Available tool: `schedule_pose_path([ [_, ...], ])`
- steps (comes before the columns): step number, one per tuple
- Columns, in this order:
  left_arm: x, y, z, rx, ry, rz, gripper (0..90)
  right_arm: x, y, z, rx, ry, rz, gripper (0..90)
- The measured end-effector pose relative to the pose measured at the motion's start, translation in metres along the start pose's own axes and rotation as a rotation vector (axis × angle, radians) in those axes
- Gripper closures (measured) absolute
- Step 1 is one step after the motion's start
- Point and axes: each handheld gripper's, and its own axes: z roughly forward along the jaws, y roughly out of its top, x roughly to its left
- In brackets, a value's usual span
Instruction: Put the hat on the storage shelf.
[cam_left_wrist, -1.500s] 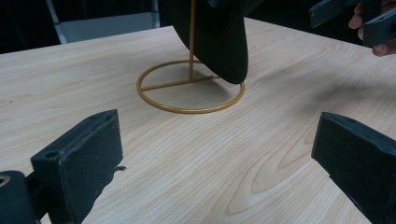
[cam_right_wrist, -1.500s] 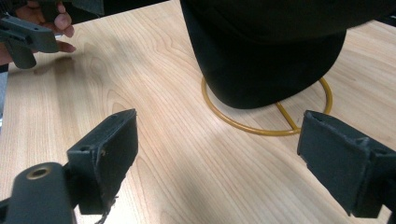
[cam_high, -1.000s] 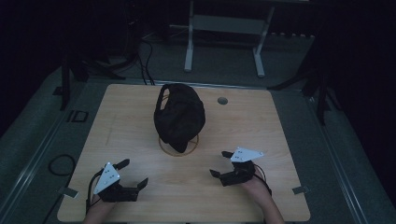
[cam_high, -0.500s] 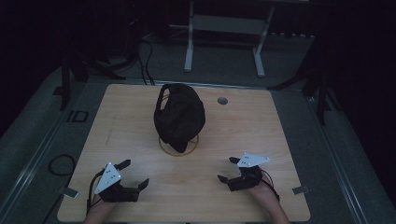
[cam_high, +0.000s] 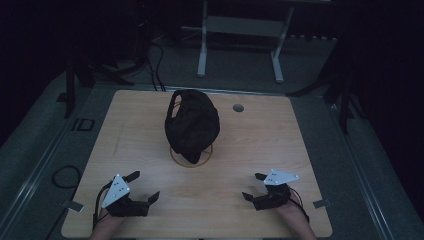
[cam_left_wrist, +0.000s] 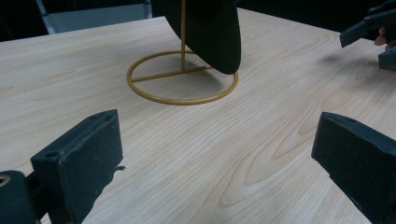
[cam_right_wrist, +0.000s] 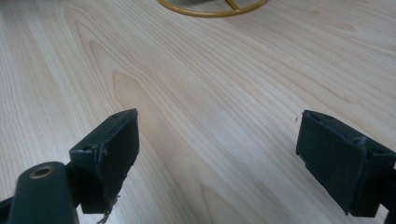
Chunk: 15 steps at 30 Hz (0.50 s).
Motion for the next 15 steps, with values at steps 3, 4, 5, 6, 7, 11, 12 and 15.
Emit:
schedule_pose_path([
  [3, 0.0, 0.0, 0.0, -0.001, 0.0, 0.0, 2.3, -0.003, -0.005, -0.005, -0.011, -0.012, 0.019, 13.2],
  [4, 0.0, 0.0, 0.0, -0.001, -0.002, 0.0, 2.3, -0.005, -0.007, -0.008, -0.021, -0.021, 0.031, 13.2],
  [5, 0.0, 0.0, 0.0, 0.0, -0.003, -0.001, 2.3, -0.006, -0.008, -0.01, -0.022, -0.024, 0.035, 13.2],
  [6, 0.0, -0.001, 0.0, 0.001, 0.0, 0.001, 2.3, -0.007, -0.009, -0.01, -0.021, -0.031, 0.032, 13.2],
  [7, 0.0, -0.001, 0.0, 0.001, -0.002, 0.002, 2.3, -0.008, -0.01, -0.011, -0.02, -0.037, 0.034, 13.2],
  [11, -0.001, -0.001, 0.0, 0.004, 0.0, 0.004, 2.3, -0.011, -0.012, -0.012, -0.027, -0.042, 0.05, 13.2],
  [12, -0.001, -0.001, 0.0, 0.003, -0.001, 0.003, 2.3, -0.012, -0.012, -0.013, -0.027, -0.045, 0.05, 13.2],
  [15, 0.0, -0.001, 0.0, 0.003, -0.002, 0.002, 2.3, -0.011, -0.012, -0.012, -0.027, -0.046, 0.047, 13.2],
])
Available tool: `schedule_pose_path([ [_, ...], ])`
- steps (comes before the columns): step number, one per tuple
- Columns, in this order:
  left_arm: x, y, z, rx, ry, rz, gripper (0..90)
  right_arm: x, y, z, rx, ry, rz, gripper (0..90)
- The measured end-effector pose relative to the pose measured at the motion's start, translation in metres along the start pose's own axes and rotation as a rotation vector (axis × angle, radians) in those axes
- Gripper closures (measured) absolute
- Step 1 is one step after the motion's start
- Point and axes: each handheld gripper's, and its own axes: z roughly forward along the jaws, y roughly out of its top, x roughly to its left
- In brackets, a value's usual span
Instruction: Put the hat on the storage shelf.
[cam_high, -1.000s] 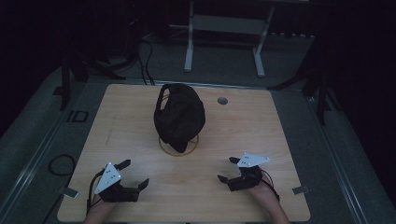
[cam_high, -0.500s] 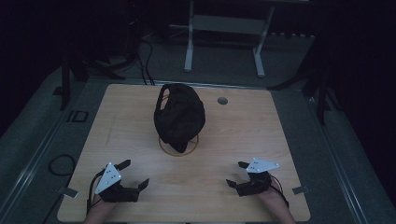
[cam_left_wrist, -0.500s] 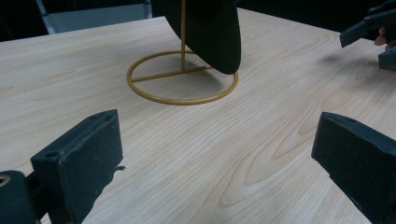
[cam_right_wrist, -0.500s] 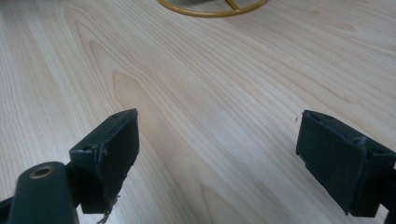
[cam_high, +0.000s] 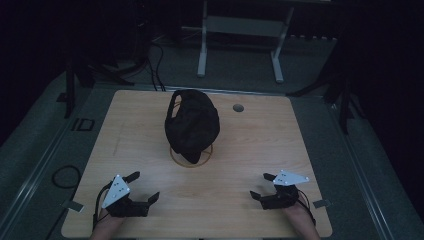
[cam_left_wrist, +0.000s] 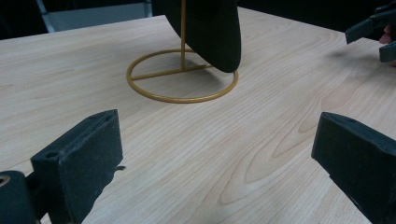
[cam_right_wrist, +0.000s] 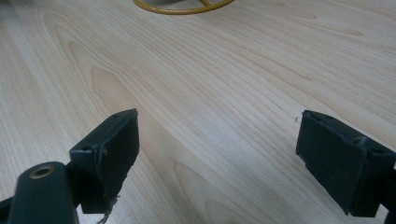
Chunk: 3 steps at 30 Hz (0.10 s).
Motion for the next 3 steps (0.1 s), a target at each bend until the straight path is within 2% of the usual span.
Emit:
schedule_pose_path([
  [3, 0.0003, -0.0001, -0.0001, -0.001, 0.0, -0.005, 2.3, 0.0003, 0.0001, 0.0002, 0.001, -0.001, 0.0, 13.2],
])
